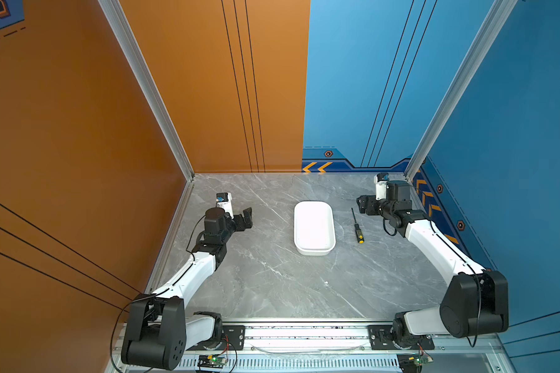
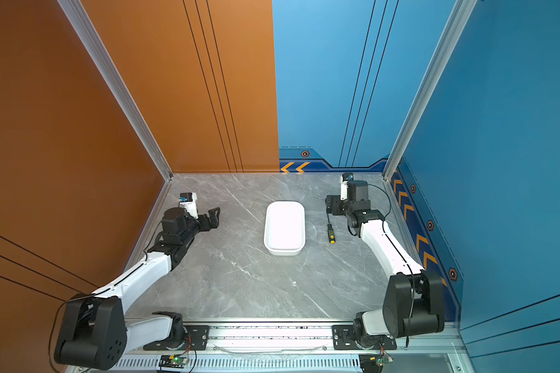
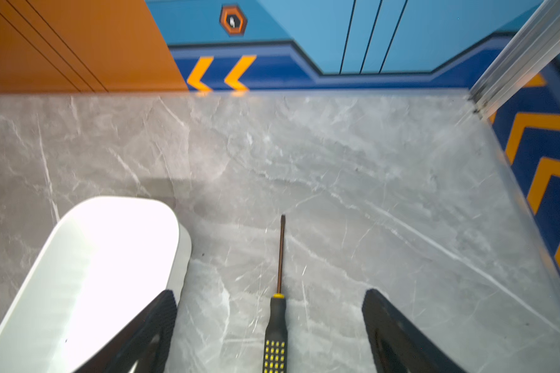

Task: Put the screwdriver in the bin
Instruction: Pick up the screwdriver from the middle-right of the table.

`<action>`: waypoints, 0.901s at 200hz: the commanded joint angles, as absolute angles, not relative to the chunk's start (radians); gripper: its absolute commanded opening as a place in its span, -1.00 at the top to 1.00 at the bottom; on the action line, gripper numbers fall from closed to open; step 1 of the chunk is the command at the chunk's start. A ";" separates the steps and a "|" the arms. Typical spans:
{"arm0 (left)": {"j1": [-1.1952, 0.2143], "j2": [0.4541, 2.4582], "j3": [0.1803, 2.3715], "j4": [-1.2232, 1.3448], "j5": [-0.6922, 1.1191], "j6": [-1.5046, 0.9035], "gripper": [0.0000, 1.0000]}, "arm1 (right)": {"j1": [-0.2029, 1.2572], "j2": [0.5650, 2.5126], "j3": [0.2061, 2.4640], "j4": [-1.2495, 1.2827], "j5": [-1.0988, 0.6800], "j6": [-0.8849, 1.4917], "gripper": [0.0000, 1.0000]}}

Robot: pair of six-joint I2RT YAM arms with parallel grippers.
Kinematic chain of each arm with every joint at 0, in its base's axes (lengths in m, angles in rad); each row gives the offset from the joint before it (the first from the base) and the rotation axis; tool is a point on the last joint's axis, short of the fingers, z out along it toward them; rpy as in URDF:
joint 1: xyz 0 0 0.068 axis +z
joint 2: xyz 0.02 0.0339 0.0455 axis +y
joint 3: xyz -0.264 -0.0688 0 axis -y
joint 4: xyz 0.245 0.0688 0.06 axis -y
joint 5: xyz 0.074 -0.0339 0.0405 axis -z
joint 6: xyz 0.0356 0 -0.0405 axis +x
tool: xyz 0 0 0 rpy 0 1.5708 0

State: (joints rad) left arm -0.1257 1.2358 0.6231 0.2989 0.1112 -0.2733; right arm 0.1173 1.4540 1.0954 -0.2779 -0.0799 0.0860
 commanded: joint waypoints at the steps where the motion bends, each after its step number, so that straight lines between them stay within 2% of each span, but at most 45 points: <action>1: -0.161 1.264 0.642 0.195 0.235 -0.395 -0.96 | 0.137 1.536 1.149 -0.569 -0.087 0.125 -0.78; 72: -0.254 1.319 0.713 -0.005 0.434 -0.384 -0.96 | 0.161 1.782 1.256 -0.741 -0.073 0.192 -0.58; 114: -0.277 1.328 0.682 0.000 0.470 -0.368 -0.96 | 0.163 1.852 1.288 -0.754 -0.069 0.198 -0.57; 142: -0.284 1.373 0.675 0.067 0.613 -0.363 -0.96 | 0.165 1.893 1.311 -0.760 -0.066 0.197 -0.56; 180: -0.298 1.440 0.685 0.104 0.617 -0.378 -0.96 | 0.166 1.924 1.339 -0.762 -0.055 0.194 -0.51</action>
